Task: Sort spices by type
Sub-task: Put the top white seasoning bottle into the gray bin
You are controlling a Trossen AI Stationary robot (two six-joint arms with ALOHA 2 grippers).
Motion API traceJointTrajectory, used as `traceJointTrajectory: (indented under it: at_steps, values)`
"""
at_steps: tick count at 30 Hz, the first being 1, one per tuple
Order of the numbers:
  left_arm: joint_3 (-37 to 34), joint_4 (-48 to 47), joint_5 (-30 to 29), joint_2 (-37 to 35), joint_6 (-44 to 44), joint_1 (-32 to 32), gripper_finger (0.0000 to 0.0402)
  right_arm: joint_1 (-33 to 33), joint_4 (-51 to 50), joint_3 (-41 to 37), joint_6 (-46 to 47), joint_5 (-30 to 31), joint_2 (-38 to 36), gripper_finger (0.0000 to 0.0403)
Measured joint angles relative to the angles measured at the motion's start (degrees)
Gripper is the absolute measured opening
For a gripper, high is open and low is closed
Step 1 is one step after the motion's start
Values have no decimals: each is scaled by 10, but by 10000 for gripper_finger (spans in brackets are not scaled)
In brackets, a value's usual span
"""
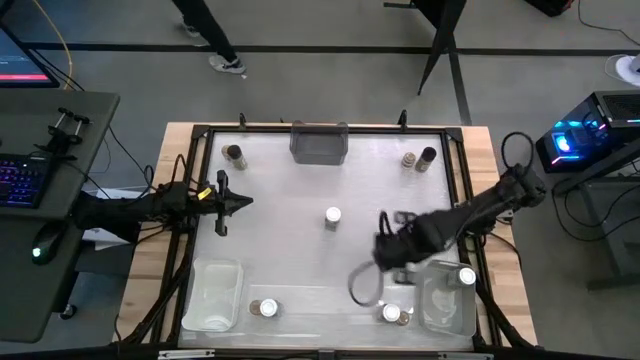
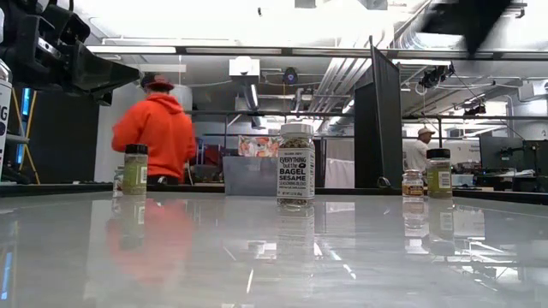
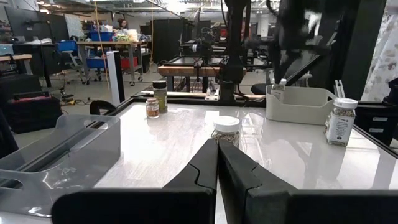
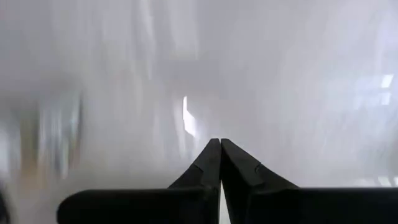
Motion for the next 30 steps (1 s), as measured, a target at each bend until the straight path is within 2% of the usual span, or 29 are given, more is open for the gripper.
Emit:
traceJointTrajectory:
  at_steps: [2,5,7,10,14,17,20,25,30]
  values:
    - [0,0,0,0,0,0,0,-38,88,4,-25,26,0,4]
    - [0,0,0,0,0,0,0,-98,234,3,-73,1,4,34]
    - [0,0,0,0,0,0,0,-135,323,4,-60,-35,6,71]
    - [0,0,0,0,0,0,0,-182,387,4,-22,-84,6,142]
    - [0,0,0,0,0,0,0,-212,367,4,18,-98,4,249]
    - [0,0,0,0,0,0,0,-208,374,4,-12,-102,13,316]
    - [0,0,0,0,0,0,0,-198,401,4,-51,-88,35,361]
    - [0,0,0,0,0,0,0,-180,315,47,-79,13,95,379]
    - [0,0,0,0,0,0,0,-182,276,116,-77,27,160,380]
